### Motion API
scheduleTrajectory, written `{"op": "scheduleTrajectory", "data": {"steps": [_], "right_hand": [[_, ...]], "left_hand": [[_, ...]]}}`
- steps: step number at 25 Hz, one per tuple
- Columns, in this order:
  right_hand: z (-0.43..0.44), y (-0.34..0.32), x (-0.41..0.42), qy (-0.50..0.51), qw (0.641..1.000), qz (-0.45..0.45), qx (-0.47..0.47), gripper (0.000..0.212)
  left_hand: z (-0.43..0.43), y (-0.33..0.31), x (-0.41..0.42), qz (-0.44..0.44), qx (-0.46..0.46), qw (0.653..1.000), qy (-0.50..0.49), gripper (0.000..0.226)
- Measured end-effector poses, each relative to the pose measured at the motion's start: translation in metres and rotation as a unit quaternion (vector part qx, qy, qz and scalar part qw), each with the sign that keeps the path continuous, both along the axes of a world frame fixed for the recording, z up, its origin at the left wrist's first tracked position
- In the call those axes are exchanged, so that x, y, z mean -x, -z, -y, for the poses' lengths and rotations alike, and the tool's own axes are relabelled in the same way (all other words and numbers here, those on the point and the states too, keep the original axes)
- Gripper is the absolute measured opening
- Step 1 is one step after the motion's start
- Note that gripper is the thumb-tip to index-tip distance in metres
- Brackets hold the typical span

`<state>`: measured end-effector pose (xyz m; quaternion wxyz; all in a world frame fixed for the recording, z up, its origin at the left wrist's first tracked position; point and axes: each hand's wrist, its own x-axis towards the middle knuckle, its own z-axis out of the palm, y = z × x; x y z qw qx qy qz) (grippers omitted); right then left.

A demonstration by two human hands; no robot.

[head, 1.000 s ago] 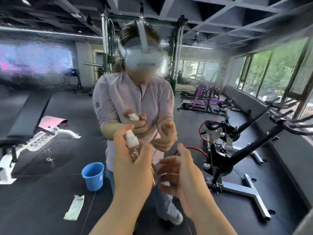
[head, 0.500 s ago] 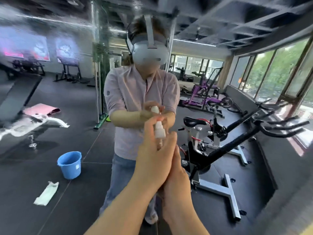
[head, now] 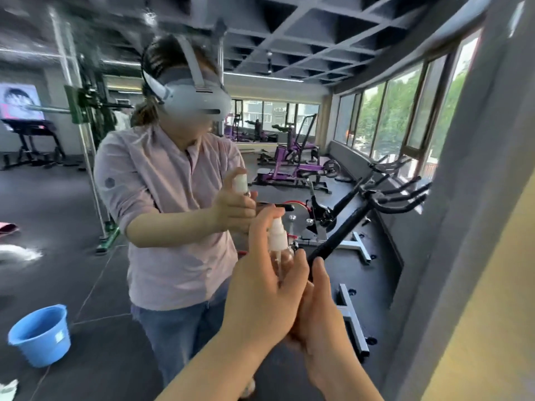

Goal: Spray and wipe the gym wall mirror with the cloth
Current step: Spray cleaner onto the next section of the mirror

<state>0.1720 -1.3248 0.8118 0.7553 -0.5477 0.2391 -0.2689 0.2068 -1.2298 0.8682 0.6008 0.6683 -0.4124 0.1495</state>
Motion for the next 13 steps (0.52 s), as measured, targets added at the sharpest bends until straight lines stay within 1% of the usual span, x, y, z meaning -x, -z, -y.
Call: {"op": "scheduleTrajectory", "data": {"steps": [1,2,4,5,6,8,10,11,12,13], "right_hand": [[0.002,-0.003,0.001,0.019,1.0,0.002,-0.005,0.044],[0.02,-0.008,0.013,0.034,0.999,0.024,-0.014,0.046],[0.051,-0.012,0.035,0.073,0.996,0.059,-0.01,0.042],[0.064,-0.018,0.04,0.088,0.993,0.073,0.011,0.038],[0.067,-0.023,0.042,0.101,0.991,0.076,0.036,0.035],[0.108,-0.028,0.049,0.123,0.987,0.079,0.072,0.033],[0.157,-0.035,0.057,0.127,0.986,0.069,0.08,0.034],[0.16,-0.036,0.057,0.147,0.985,0.075,0.05,0.033],[0.194,-0.037,0.061,0.153,0.985,0.076,0.013,0.032],[0.208,-0.039,0.063,0.166,0.983,0.071,-0.02,0.03]], "left_hand": [[0.002,0.002,-0.001,0.021,0.005,1.0,-0.012,0.055],[0.021,0.002,0.001,0.029,0.002,1.0,-0.008,0.058],[0.051,0.001,0.009,0.028,-0.022,0.999,0.003,0.064],[0.063,0.0,0.011,0.02,-0.045,0.999,0.014,0.065],[0.067,0.001,0.009,0.017,-0.067,0.998,0.015,0.065],[0.109,0.006,0.019,0.018,-0.078,0.997,0.0,0.059],[0.155,0.009,0.029,-0.015,-0.074,0.997,-0.011,0.054],[0.159,0.009,0.027,-0.026,-0.087,0.996,-0.007,0.055],[0.191,0.011,0.034,-0.033,-0.095,0.995,-0.009,0.057],[0.206,0.013,0.038,-0.029,-0.103,0.994,-0.012,0.058]]}}
